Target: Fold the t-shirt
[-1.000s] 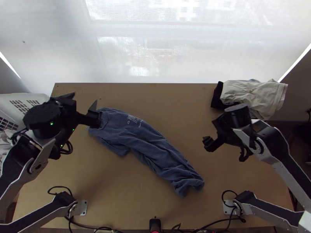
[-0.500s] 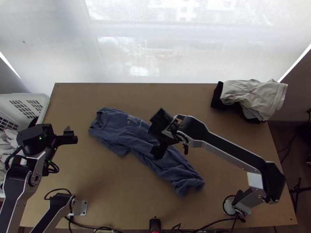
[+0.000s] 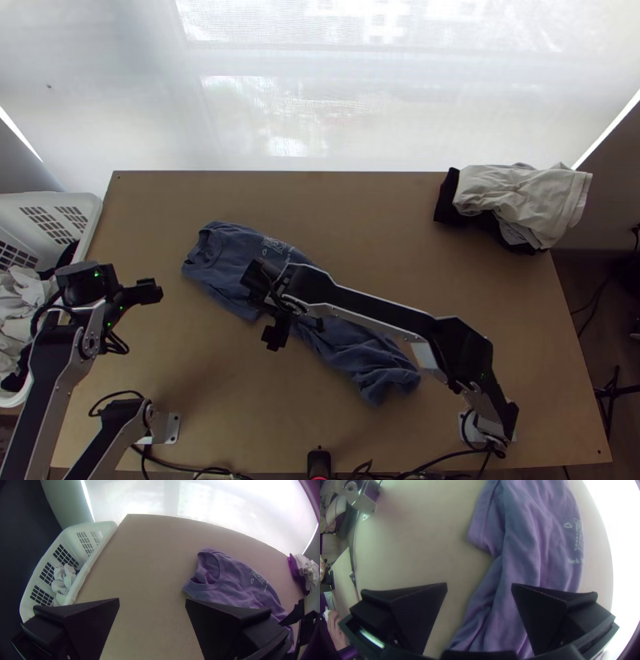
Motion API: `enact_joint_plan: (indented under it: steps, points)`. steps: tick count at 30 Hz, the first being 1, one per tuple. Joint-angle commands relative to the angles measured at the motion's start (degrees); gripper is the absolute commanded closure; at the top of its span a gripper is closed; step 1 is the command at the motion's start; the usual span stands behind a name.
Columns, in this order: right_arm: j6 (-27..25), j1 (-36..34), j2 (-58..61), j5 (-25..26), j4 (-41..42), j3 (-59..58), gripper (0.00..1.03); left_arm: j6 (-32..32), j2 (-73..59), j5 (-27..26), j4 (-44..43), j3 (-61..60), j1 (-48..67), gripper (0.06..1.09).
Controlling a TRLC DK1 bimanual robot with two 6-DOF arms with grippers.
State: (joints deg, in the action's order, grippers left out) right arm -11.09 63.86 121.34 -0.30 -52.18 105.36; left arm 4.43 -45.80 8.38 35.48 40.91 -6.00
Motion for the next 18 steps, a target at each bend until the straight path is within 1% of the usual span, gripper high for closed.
enact_joint_plan:
  steps: [1,5,10,11,12,13,18]
  points:
    - [-1.04,0.83,8.83,0.03,1.12,8.9,0.16,1.02,-5.0,-3.99,-1.3,-0.65,-4.11,0.12]
    - [-1.21,0.92,12.34,0.03,1.12,15.14,0.16,1.55,-6.41,-4.34,-2.0,-0.83,-4.02,0.12]
    - [-1.3,1.36,15.42,0.03,1.12,19.71,0.16,1.55,-7.72,-4.51,-3.4,-1.71,-4.11,0.12]
    - [-1.21,1.36,15.68,0.03,1.03,20.15,0.18,1.55,-7.9,-4.51,-3.58,-1.88,-4.11,0.12]
    - [-0.95,1.36,15.86,0.03,1.03,20.5,0.26,1.55,-8.16,-4.51,-3.84,-1.97,-4.11,0.12]
    - [-0.77,1.36,15.86,0.03,1.03,20.59,0.3,1.64,-8.25,-4.51,-4.2,-2.23,-4.11,0.12]
    - [0.02,1.54,16.21,0.03,0.86,20.67,0.3,2.08,-8.69,-4.51,-5.16,-2.85,-4.02,0.12]
